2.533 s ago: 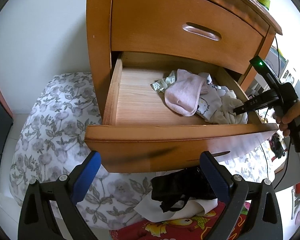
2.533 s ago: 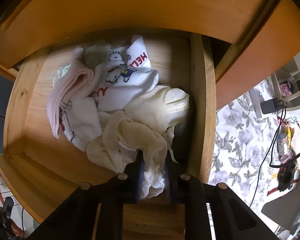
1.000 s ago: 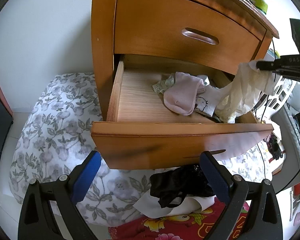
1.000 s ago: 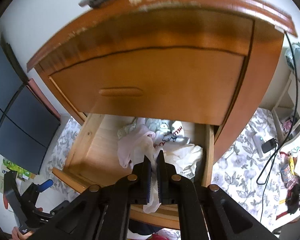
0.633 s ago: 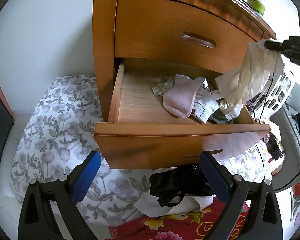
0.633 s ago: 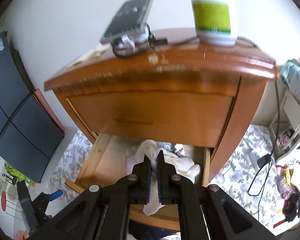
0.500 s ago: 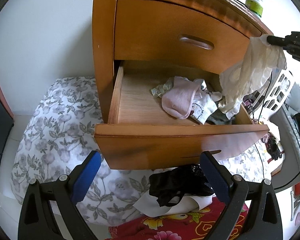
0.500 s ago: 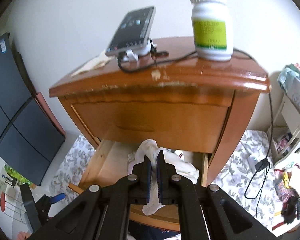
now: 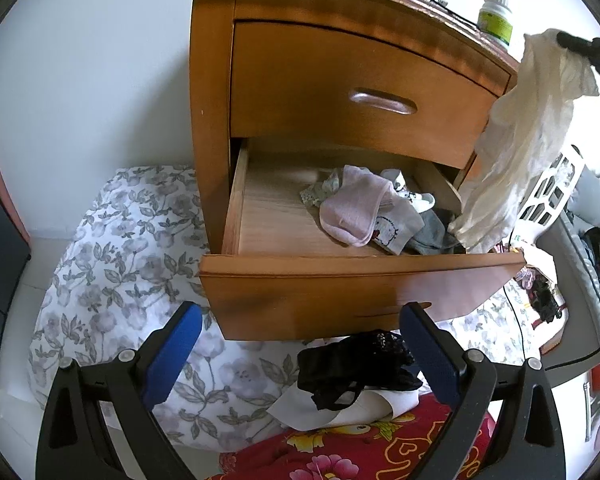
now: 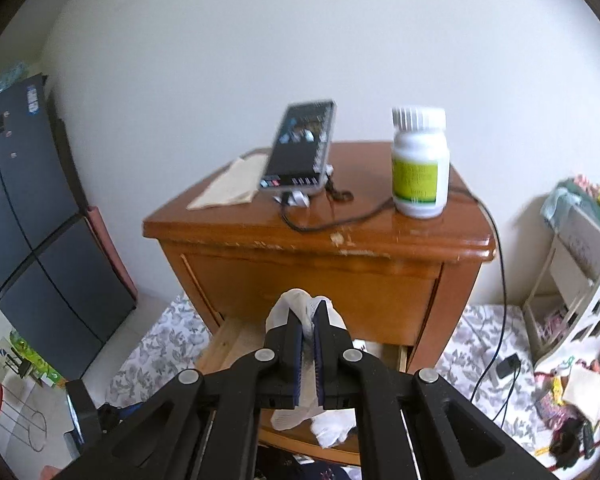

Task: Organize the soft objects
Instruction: 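Lift the cream garment up out of the drawer with the right gripper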

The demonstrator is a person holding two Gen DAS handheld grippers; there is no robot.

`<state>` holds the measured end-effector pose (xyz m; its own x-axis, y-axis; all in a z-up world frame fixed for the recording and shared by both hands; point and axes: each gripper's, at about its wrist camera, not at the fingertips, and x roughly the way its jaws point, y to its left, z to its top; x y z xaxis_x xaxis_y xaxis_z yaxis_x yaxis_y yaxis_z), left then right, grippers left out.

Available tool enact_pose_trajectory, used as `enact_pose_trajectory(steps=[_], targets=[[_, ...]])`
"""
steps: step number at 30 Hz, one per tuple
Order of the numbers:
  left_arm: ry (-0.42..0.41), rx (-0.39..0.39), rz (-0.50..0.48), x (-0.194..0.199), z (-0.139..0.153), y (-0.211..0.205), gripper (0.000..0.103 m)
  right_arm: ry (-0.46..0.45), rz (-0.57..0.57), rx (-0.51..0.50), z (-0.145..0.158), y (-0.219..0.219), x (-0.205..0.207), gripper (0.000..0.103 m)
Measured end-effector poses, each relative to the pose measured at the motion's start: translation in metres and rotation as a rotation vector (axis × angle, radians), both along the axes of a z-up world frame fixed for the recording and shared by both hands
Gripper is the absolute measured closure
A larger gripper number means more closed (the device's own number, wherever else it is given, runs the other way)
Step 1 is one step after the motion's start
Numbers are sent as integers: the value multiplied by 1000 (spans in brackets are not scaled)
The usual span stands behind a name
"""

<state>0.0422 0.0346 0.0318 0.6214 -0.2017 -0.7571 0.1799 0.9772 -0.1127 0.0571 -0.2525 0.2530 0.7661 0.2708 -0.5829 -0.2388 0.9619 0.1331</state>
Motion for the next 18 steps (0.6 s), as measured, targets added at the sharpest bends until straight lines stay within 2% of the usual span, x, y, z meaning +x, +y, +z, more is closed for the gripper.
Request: enact_pose_trajectory(steps=[9,18], targets=[[-26,0,-6,-10,12,-3,4,-73,39,-26,28,11,-42,98],[-47,7,-11,-22,20,-7,4,-92,75,-38,30,18,-76,98]])
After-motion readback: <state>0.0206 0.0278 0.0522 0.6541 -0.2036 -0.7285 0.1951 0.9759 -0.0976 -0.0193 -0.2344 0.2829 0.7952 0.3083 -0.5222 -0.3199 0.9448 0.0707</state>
